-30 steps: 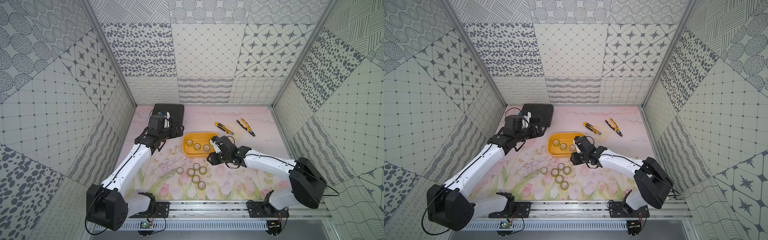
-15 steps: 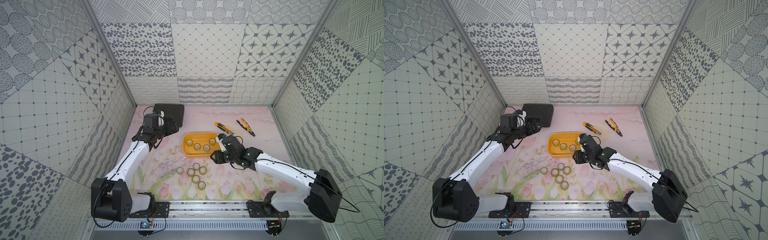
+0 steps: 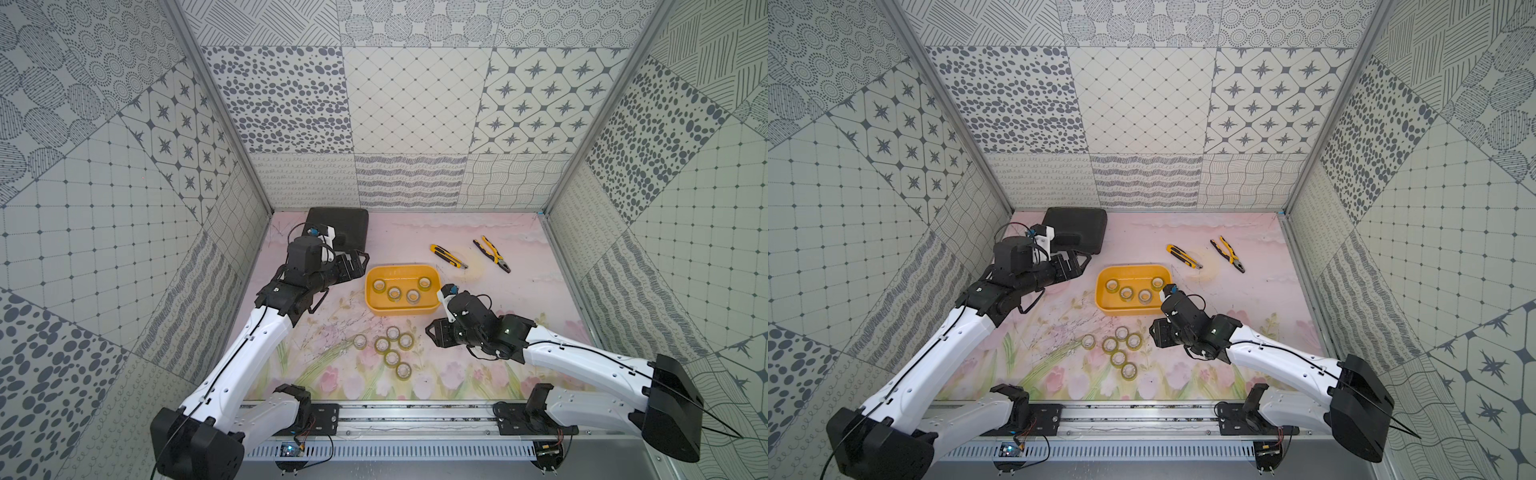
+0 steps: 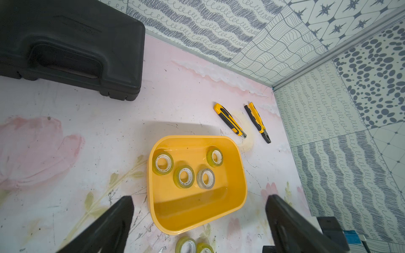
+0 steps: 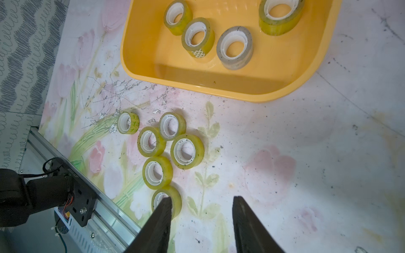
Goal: Put the transparent tape into the storage box
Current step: Pick up the tape at the center of the board.
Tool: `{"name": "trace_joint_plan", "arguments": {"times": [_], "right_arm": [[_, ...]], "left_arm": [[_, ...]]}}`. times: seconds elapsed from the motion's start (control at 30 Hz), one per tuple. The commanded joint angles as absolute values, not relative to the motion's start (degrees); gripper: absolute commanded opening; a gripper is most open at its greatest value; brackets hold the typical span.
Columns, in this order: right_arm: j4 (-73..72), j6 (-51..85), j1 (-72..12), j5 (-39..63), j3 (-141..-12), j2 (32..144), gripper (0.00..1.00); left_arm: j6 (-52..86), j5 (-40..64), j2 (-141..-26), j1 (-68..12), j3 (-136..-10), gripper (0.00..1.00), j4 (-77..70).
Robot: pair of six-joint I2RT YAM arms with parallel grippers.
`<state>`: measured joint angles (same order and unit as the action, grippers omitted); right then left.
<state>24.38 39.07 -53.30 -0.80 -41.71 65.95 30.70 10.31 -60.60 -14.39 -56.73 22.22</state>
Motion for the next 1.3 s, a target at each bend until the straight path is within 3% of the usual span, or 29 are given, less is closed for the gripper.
{"name": "trace_joint_plan", "arguments": {"times": [0.0,0.43,0.7,1.27], "right_arm": [[23.1,38.9,-53.5,0.8,-41.2,67.0,0.49],[17.0,41.0,-54.8,3.8,-37.6,72.0,0.49],[13.7,43.0,-56.1,2.5,-37.8,76.7,0.49],[11.7,43.1,-56.7,0.2,-47.3,91.3,0.49]], "left_arm": [[35.6,8.9,-56.4,-15.7,-52.7,0.99,30.6],[36.2,6.9,-55.1,-17.2,-40.9,0.99,26.2],[25.8,7.7,-59.6,-17.3,-53.7,0.99,33.9],[22.6,4.2,-59.8,-17.2,-54.0,0.99,34.8]]}}
